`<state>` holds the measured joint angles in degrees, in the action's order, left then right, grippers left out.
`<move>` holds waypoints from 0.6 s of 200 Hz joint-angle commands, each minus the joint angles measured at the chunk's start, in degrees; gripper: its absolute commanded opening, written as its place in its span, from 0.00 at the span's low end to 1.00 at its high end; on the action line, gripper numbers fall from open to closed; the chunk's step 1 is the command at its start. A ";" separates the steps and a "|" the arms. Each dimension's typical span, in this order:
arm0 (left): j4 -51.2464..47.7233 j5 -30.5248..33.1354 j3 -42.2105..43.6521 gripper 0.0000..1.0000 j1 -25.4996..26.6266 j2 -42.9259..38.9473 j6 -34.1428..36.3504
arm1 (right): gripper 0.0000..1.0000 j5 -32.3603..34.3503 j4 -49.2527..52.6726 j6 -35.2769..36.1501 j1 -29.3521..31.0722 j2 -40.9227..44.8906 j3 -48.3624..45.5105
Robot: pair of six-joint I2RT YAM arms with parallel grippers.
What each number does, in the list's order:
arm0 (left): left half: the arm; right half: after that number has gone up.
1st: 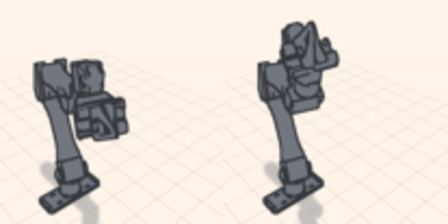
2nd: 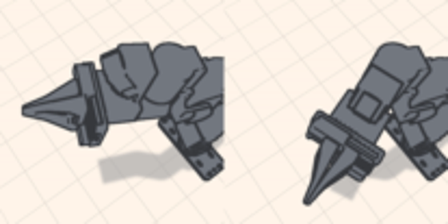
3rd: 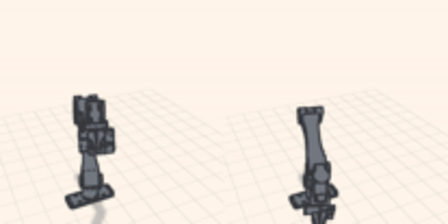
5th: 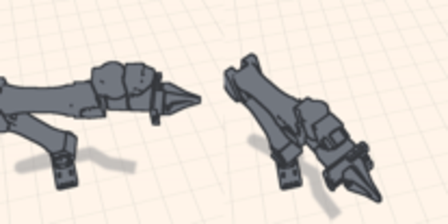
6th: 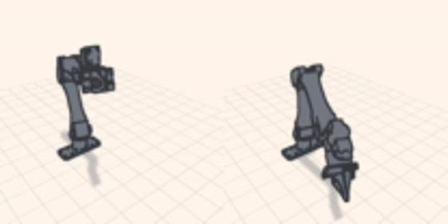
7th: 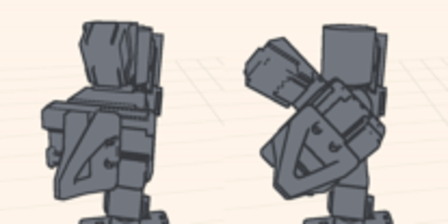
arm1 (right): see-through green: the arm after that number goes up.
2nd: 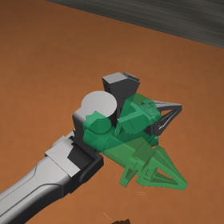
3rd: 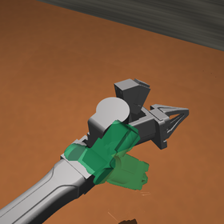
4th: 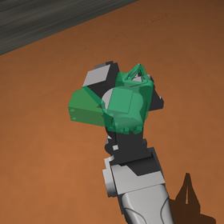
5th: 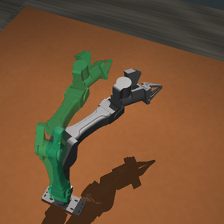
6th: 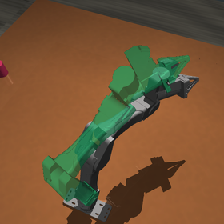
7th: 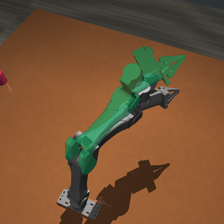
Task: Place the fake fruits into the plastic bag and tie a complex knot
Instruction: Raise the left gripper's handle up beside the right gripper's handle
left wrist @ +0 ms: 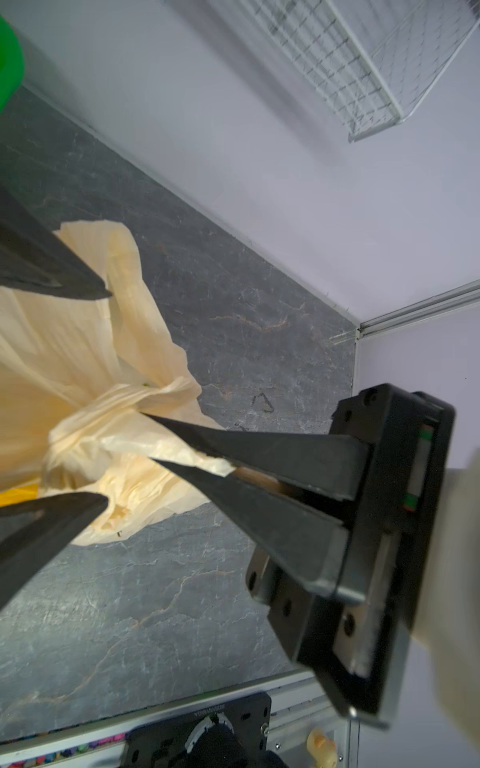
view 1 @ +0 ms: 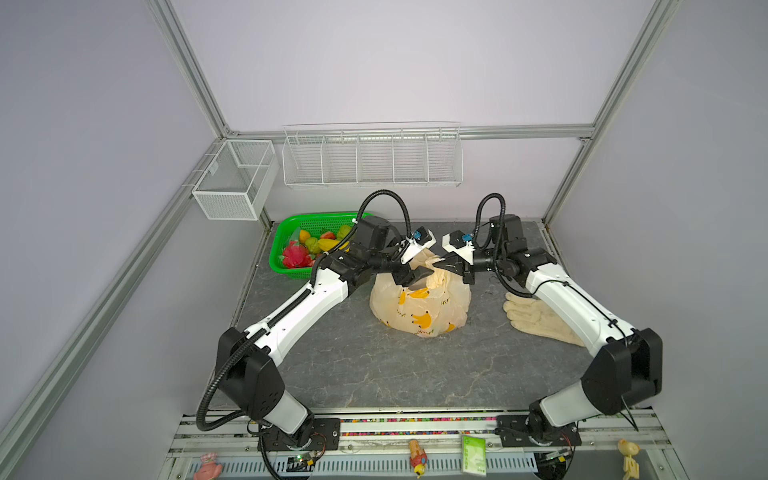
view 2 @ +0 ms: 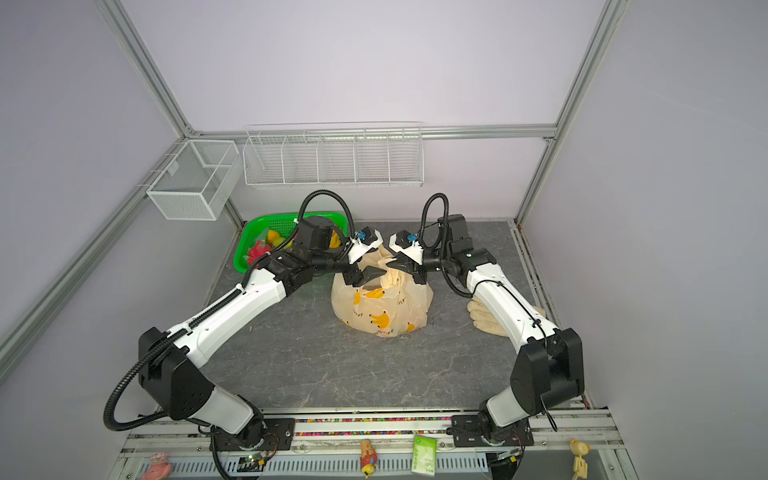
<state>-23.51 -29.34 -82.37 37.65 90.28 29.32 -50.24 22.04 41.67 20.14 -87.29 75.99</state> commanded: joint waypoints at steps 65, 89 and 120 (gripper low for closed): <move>-10.16 -3.12 -8.70 0.56 -0.03 6.97 5.56 | 0.07 -2.71 -1.59 -0.66 0.34 -0.30 1.31; -11.03 -3.78 -9.76 0.45 -0.03 7.73 5.78 | 0.07 -2.66 -2.46 -1.38 0.47 -0.35 1.26; -10.42 -4.80 -9.49 0.32 -0.03 7.72 5.15 | 0.07 -2.76 -4.48 -3.06 0.43 -0.58 0.98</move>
<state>-32.36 -32.40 -90.37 37.63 97.54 33.52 -50.65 20.43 39.81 20.14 -87.29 75.99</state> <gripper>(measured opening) 0.362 0.069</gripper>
